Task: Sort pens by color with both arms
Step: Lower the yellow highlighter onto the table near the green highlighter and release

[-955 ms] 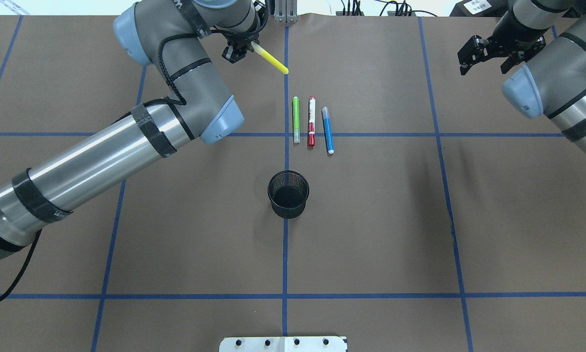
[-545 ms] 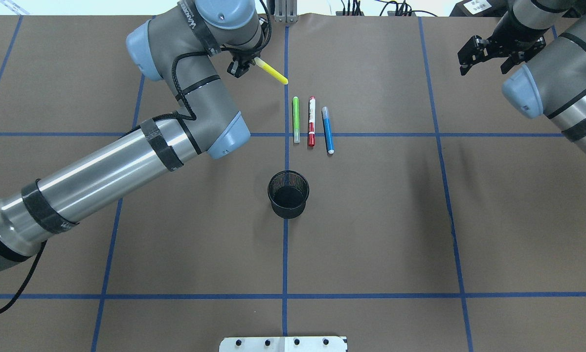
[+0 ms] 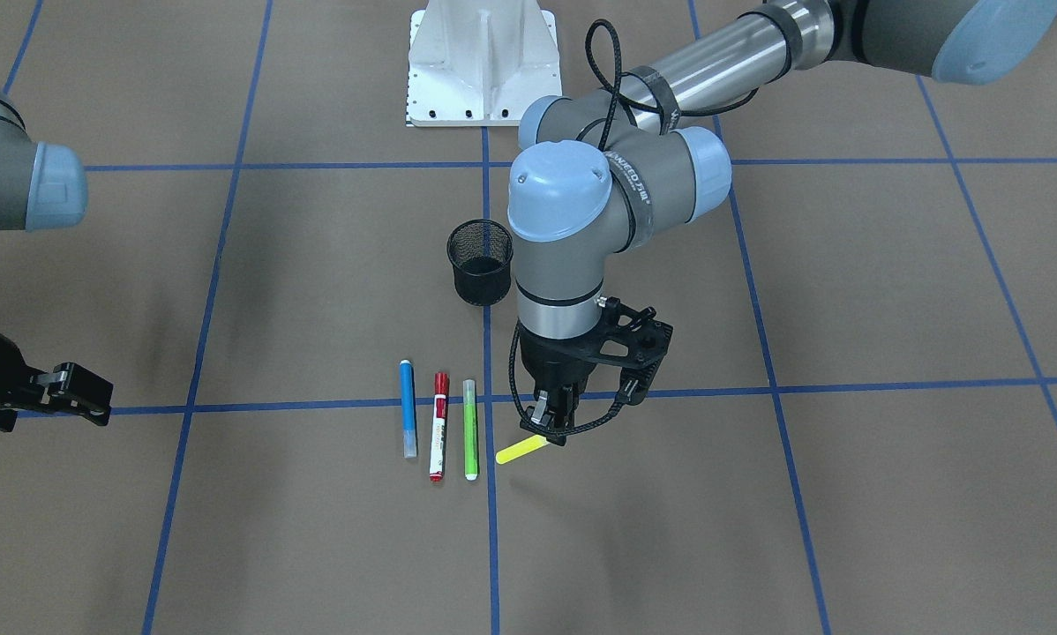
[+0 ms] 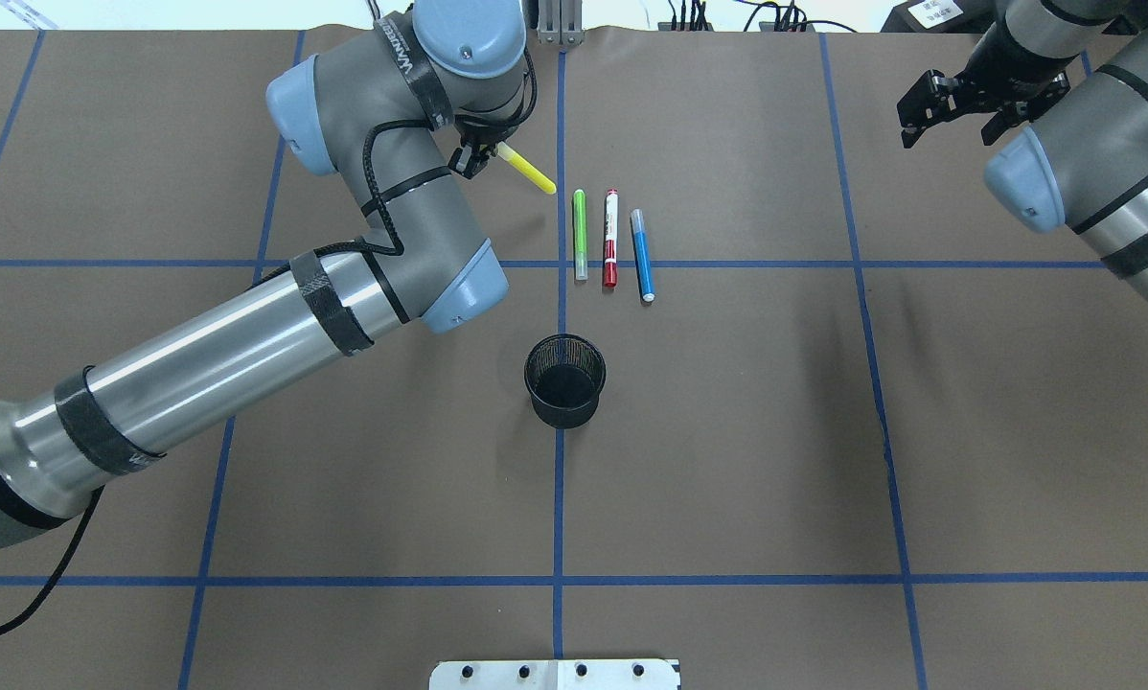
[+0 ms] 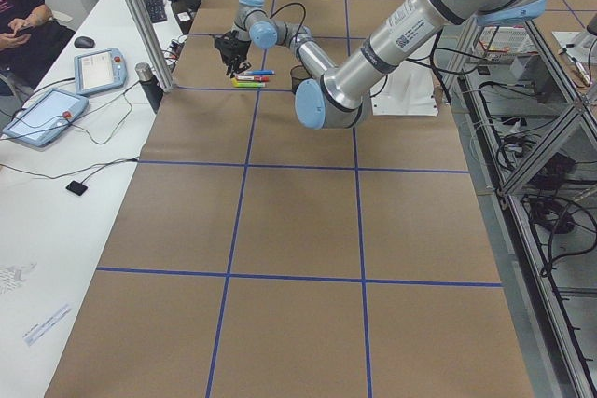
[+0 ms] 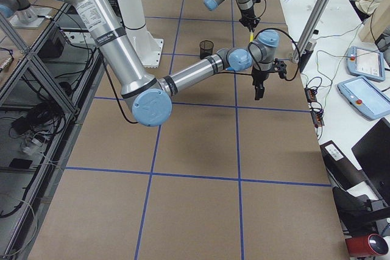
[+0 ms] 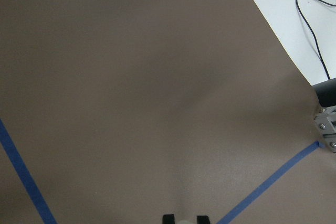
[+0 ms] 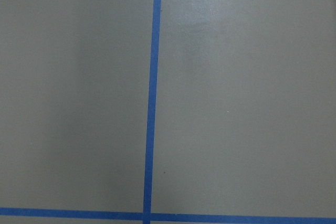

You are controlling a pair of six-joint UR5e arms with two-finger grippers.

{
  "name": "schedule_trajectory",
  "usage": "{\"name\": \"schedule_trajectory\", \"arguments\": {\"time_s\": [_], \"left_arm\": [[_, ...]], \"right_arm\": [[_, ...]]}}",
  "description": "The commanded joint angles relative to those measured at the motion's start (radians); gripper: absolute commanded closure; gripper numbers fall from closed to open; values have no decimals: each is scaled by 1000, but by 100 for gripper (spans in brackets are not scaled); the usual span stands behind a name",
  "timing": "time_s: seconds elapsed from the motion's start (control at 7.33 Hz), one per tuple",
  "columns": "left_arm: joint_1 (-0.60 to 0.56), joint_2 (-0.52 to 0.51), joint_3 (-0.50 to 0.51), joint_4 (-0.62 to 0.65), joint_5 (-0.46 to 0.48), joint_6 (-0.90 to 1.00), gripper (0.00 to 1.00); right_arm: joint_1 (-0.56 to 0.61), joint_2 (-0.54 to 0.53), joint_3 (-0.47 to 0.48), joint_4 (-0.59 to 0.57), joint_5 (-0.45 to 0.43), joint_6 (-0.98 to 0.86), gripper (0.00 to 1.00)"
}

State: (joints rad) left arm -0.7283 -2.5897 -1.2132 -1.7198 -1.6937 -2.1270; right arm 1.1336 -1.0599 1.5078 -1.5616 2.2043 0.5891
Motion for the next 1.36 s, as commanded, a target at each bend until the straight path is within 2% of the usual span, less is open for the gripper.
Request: {"name": "schedule_trajectory", "arguments": {"time_s": [0.0, 0.68, 1.23], "left_arm": [[15, -3, 12, -1, 9, -28, 80], [24, -36, 69, -3, 80, -87, 80], [52, -59, 81, -4, 85, -76, 78]], "right_arm": [[2, -9, 9, 0, 0, 0, 2], [0, -15, 11, 2, 0, 0, 2], [0, -15, 9, 2, 0, 0, 2]]}}
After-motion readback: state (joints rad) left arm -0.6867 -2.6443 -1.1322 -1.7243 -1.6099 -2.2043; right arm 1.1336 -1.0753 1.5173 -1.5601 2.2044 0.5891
